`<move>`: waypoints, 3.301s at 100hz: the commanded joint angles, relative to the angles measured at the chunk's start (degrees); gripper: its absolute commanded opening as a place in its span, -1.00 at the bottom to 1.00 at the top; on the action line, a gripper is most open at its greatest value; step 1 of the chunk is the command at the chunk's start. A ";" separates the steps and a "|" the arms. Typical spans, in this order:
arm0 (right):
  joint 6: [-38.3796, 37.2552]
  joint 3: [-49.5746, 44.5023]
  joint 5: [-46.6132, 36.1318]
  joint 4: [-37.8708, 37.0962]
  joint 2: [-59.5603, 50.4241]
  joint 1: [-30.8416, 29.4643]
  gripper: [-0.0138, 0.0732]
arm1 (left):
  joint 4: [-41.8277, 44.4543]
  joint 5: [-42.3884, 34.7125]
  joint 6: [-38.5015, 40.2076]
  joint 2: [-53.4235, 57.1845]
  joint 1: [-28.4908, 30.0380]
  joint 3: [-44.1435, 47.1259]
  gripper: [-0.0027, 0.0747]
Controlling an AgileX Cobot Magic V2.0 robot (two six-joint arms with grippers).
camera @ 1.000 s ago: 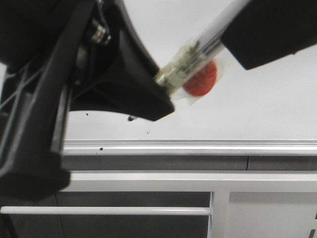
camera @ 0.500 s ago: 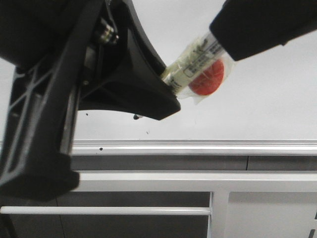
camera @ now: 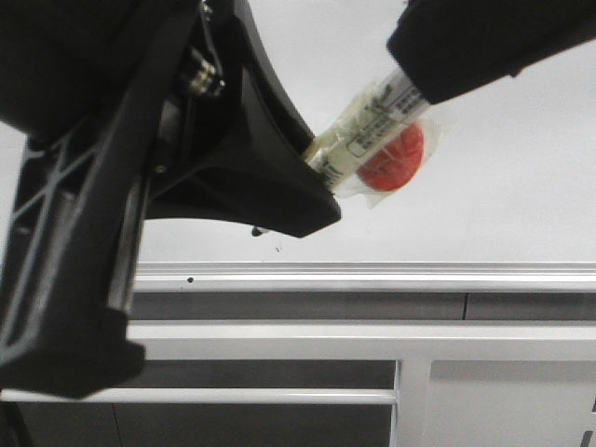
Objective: Write number 1 on whiteboard
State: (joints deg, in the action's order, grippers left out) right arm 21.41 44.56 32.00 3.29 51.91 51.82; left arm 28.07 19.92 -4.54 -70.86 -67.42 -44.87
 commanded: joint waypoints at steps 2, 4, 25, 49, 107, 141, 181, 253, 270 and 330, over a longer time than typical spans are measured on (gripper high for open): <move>0.58 2.00 -2.63 1.85 -0.18 0.25 -0.83 | 0.97 -3.97 0.30 1.08 -0.21 -2.45 -0.97; 0.58 2.00 -2.63 1.85 -0.18 0.25 -0.83 | 0.97 -3.80 0.30 1.08 -0.21 -2.60 -0.95; 0.58 2.00 -2.59 0.52 -0.29 0.25 -0.83 | 0.97 0.09 0.30 1.44 -0.21 -5.24 -0.08; 0.58 2.00 -2.22 -2.67 -1.81 0.14 -0.83 | -3.57 7.18 0.66 5.65 -0.21 -5.24 0.16; -29.39 -1.79 0.94 -24.48 -17.08 0.14 -0.82 | 4.02 8.82 30.04 27.40 -0.08 6.99 -0.98; -43.87 -13.48 -9.36 -33.11 -22.01 0.14 -0.77 | 29.57 2.53 68.54 28.72 -0.08 16.36 -0.98; -80.99 -19.64 -13.36 -66.28 -21.48 0.14 -0.78 | 59.60 6.55 110.21 28.72 -0.08 25.56 -0.98; -92.49 -22.82 -7.04 -78.73 -20.81 0.14 -0.78 | 60.45 9.66 112.80 28.72 -0.08 26.78 -0.98; -92.59 -24.09 -7.03 -78.73 -19.53 0.14 -0.78 | 60.45 9.75 112.80 28.72 -0.08 26.78 -0.98; -96.19 -20.25 -21.69 -77.72 -8.53 0.54 -0.78 | 65.30 3.01 112.01 28.72 -0.08 26.15 -0.98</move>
State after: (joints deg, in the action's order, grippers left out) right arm -74.61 20.67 13.14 -73.59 43.83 52.27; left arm 88.22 26.63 107.81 -42.34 -67.42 -16.60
